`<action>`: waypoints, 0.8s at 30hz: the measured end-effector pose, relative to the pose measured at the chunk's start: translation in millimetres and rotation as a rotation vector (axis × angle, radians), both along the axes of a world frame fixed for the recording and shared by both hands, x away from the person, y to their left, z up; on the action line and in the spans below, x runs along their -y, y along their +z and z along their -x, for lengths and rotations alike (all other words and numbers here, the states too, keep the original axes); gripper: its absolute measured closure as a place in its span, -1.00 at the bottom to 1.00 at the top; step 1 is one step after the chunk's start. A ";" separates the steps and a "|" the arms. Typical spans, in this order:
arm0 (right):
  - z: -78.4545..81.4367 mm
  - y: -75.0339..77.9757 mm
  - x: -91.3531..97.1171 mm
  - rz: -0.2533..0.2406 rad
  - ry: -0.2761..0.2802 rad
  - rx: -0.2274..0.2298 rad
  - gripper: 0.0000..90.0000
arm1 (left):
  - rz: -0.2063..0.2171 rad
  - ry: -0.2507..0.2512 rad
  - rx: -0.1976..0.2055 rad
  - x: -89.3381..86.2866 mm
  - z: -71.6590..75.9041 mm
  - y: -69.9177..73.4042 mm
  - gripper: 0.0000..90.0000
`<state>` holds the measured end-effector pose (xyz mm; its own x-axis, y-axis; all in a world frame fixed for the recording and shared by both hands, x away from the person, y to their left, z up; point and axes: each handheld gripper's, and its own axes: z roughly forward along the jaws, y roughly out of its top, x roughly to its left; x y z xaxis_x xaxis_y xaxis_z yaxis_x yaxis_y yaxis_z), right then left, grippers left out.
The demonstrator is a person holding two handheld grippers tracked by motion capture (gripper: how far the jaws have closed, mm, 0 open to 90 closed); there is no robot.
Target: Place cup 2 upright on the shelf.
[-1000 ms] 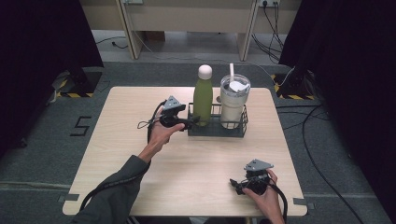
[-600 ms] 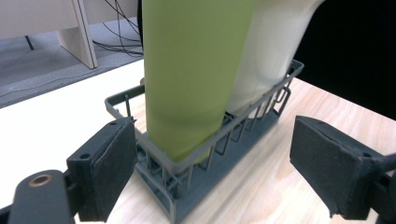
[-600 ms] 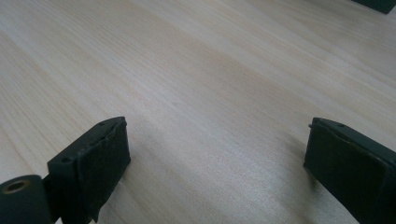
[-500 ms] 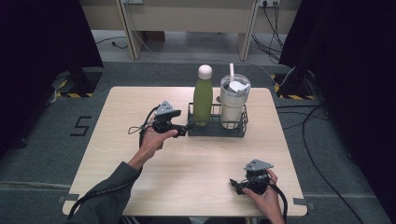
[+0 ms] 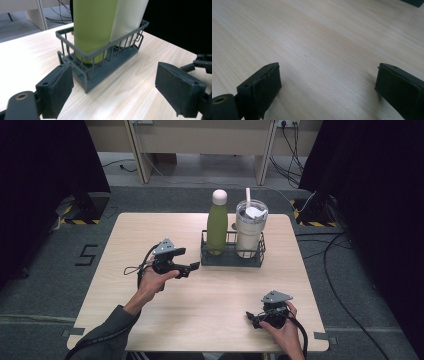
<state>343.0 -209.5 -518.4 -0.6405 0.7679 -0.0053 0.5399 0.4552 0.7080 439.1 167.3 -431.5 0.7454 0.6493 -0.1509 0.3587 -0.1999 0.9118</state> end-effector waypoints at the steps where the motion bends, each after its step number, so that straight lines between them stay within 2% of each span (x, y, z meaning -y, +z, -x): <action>1: 0.0 0.0 0.0 0.000 0.000 0.000 -0.85 | -0.001 0.000 -0.002 -1.6 1.9 -0.6 -0.67; 7: -0.1 0.0 0.0 0.000 0.000 0.000 -0.86 | -0.037 0.000 0.006 -15.5 19.7 -9.8 -0.67; 11: -0.1 0.0 -0.1 0.000 -0.001 0.000 -0.86 | -0.058 0.009 -0.006 -24.3 29.4 -21.4 -0.67; 16: -0.1 0.0 -0.1 0.000 0.000 0.000 -0.86 | -0.064 0.009 -0.017 -30.6 40.1 -31.9 -0.67; 24: -0.1 0.0 -0.4 0.000 -0.002 -0.002 -0.86 | -0.139 0.002 -0.030 -41.8 64.0 -51.6 -0.67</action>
